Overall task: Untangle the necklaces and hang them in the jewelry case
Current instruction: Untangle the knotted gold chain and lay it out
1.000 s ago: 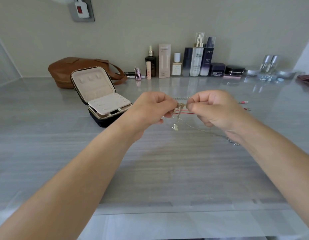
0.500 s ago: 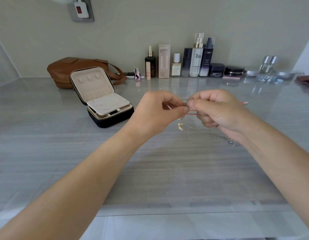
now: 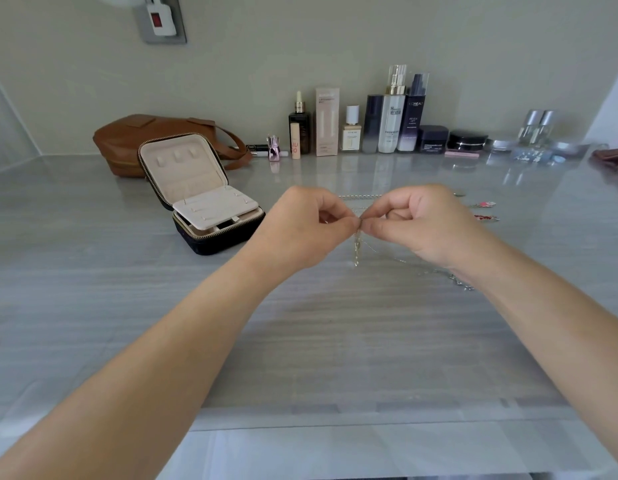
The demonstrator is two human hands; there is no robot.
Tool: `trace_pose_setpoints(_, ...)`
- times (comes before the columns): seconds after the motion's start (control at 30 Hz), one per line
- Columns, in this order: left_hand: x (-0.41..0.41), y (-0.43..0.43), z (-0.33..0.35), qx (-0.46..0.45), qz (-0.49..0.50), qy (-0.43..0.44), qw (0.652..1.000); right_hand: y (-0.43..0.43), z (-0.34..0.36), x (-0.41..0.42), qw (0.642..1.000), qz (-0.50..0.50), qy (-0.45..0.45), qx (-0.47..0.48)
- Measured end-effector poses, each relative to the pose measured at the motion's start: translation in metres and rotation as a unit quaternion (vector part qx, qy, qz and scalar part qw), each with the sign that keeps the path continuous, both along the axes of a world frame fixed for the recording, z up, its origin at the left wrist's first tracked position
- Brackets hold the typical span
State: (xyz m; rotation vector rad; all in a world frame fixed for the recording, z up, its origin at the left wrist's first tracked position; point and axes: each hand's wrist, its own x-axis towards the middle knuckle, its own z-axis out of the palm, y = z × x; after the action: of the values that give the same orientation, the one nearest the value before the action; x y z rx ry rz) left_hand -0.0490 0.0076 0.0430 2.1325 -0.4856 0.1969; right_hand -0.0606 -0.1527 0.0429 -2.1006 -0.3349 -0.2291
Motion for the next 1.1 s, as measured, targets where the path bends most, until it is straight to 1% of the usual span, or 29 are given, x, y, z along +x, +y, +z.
trace_pose_setpoints(0.07, 0.002, 0.001, -0.001, 0.026, 0.006, 0.003, 1.000, 0.000, -0.002, 0.001, 1.000, 0.002, -0.012, -0.023)
trace_pose_setpoints(0.2, 0.006, 0.006, 0.000, 0.041, -0.002, 0.021, 0.999, 0.000, -0.006, 0.004, 0.998, -0.005, -0.025, -0.051)
trace_pose_setpoints(0.27, 0.006, 0.006, 0.000, 0.066, -0.001, 0.030, 0.997, 0.001, -0.009, 0.006, 0.997, -0.010, -0.034, -0.073)
trace_pose_setpoints(0.33, 0.007, 0.006, -0.002, 0.107, 0.011, 0.022, 0.994, 0.002, -0.011, 0.007, 0.993, -0.015, -0.040, -0.106)
trace_pose_setpoints(0.4, 0.007, 0.006, -0.004, 0.132, 0.031, 0.008, 0.991, 0.002, -0.012, 0.008, 0.992, -0.018, -0.037, -0.120)
trace_pose_setpoints(0.5, 0.009, 0.008, -0.005, 0.133, 0.053, 0.000, 0.990, 0.000, -0.013, 0.010, 0.994, -0.021, -0.025, -0.108)
trace_pose_setpoints(0.63, 0.008, 0.009, -0.004, 0.142, 0.060, 0.021, 0.988, 0.001, -0.013, 0.010, 0.994, -0.028, -0.039, -0.099)
trace_pose_setpoints(0.83, 0.010, 0.014, -0.001, 0.168, 0.094, 0.024, 0.981, -0.002, -0.007, 0.006, 0.999, -0.036, -0.028, -0.015)
trace_pose_setpoints(1.0, 0.014, 0.017, -0.001, 0.158, 0.099, 0.032, 0.982, -0.002, -0.009, 0.007, 0.997, -0.051, -0.019, -0.050)
trace_pose_setpoints(1.03, 0.014, 0.017, 0.001, 0.133, 0.089, 0.041, 0.986, -0.003, -0.009, 0.008, 0.997, -0.053, -0.015, -0.060)
trace_pose_setpoints(1.1, 0.013, 0.016, 0.004, 0.049, 0.060, 0.081, 0.994, -0.002, -0.011, 0.007, 0.996, -0.041, -0.006, -0.079)
